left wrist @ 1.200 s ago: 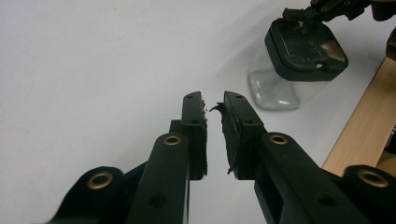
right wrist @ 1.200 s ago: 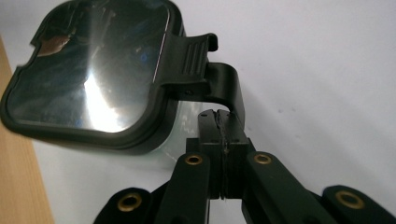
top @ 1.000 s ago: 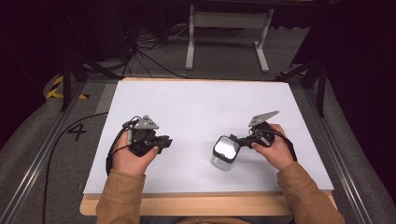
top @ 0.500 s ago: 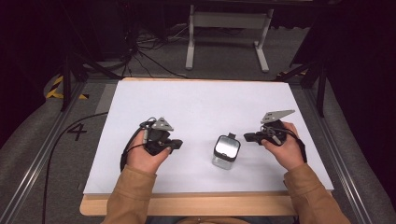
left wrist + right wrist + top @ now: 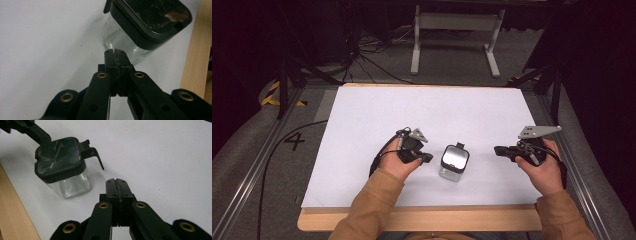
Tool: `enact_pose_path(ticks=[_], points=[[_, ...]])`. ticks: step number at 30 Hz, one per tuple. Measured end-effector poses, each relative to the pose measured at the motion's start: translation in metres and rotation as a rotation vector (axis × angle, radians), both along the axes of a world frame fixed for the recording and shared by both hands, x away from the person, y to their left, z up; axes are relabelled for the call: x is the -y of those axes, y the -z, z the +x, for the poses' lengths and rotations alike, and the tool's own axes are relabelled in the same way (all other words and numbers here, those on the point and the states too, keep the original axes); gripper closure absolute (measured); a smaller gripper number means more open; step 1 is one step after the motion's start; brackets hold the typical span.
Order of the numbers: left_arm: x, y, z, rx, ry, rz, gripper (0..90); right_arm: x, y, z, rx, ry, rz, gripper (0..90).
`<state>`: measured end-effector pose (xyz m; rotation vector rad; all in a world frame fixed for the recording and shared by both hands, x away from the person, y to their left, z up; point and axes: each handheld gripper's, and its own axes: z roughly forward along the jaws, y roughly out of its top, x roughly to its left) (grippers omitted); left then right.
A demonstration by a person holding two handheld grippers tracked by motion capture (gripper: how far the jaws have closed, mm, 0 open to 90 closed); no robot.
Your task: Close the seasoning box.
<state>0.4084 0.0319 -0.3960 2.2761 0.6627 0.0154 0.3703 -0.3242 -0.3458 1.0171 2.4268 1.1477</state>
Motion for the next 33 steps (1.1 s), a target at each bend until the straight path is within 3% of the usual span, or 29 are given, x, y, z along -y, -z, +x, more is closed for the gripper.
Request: enact_pose_path(ticks=[2, 4, 8, 9, 14, 23, 33], points=[[0.007, 0.008, 0.003, -0.001, -0.006, 0.007, 89.8, 0.004, -0.001, -0.003, 0.007, 0.01, 0.001, 90.0], [0.01, 0.013, 0.005, -0.01, 0.0, -0.012, 89.8, 0.008, -0.002, -0.005, 0.005, 0.021, 0.006, 90.0], [0.017, 0.017, 0.005, -0.026, 0.029, -0.018, 89.9, 0.012, -0.001, -0.007, 0.008, 0.029, 0.003, 90.0], [0.018, 0.017, 0.005, -0.019, 0.03, -0.001, 89.9, 0.012, -0.001, -0.008, 0.006, 0.032, 0.009, 90.0], [0.019, 0.016, 0.002, -0.023, 0.034, 0.006, 89.9, 0.015, -0.003, -0.008, 0.016, 0.034, 0.013, 90.0], [0.03, 0.013, -0.01, -0.036, 0.107, 0.036, 89.9, 0.011, -0.005, -0.006, 0.013, 0.025, 0.019, 90.0], [0.035, 0.011, -0.017, -0.041, 0.13, 0.032, 89.7, 0.009, -0.005, -0.003, 0.015, 0.013, 0.016, 90.0]])
